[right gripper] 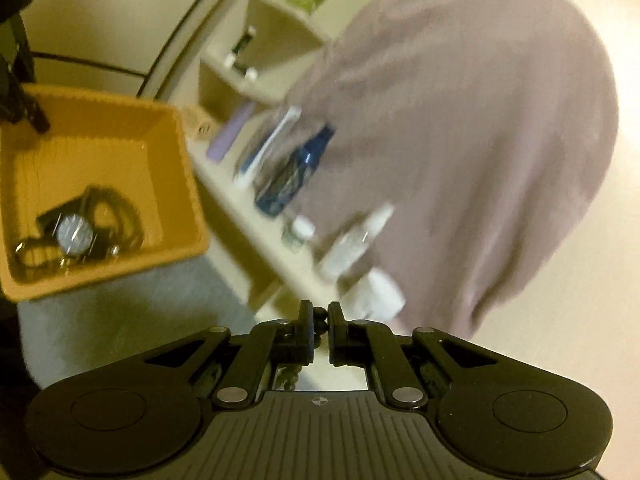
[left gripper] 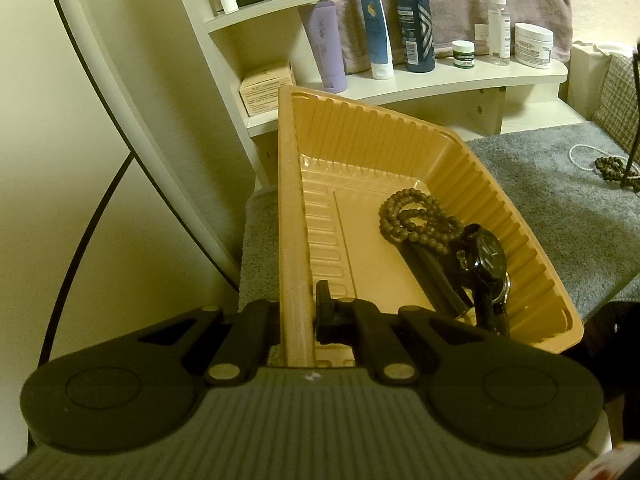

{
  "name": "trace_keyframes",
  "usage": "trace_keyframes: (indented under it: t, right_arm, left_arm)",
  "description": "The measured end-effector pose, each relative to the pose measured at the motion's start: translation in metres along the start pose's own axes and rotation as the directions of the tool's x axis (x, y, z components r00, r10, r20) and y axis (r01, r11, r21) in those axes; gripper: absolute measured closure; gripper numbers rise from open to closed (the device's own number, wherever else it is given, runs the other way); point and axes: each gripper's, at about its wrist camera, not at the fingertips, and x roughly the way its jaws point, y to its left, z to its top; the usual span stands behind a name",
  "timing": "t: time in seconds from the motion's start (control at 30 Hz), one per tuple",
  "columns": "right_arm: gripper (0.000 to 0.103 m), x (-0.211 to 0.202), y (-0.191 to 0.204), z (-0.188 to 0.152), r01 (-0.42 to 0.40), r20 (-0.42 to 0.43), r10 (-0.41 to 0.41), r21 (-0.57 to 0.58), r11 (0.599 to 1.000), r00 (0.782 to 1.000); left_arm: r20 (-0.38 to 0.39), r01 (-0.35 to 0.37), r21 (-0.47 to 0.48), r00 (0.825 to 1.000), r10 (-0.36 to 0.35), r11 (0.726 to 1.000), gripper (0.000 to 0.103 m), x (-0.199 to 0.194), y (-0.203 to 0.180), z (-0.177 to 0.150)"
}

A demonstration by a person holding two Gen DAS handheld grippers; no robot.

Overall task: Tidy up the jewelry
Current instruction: 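Grasp the long dark bead necklace with the right gripper and lift, then lower the dangling bead necklace into the orange tray and open the right gripper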

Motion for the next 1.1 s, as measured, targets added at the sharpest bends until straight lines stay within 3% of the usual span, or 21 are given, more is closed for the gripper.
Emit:
trace_keyframes:
  t: [0.53, 1.1]
  right_arm:
    - [0.097, -0.021, -0.062, 0.056, 0.118, 0.166, -0.112, -0.024, 0.993, 0.980]
    - [0.097, -0.036, -0.085, 0.117, 0.105, 0.321, -0.098, -0.004, 0.994, 0.942]
  left_arm:
    - [0.005, 0.000, -0.002, 1.000, 0.000, 1.000, 0.099, -0.001, 0.000, 0.000]
    - [0.009, 0.002, -0.003, 1.000, -0.002, 1.000, 0.099, -0.002, -0.001, 0.001]
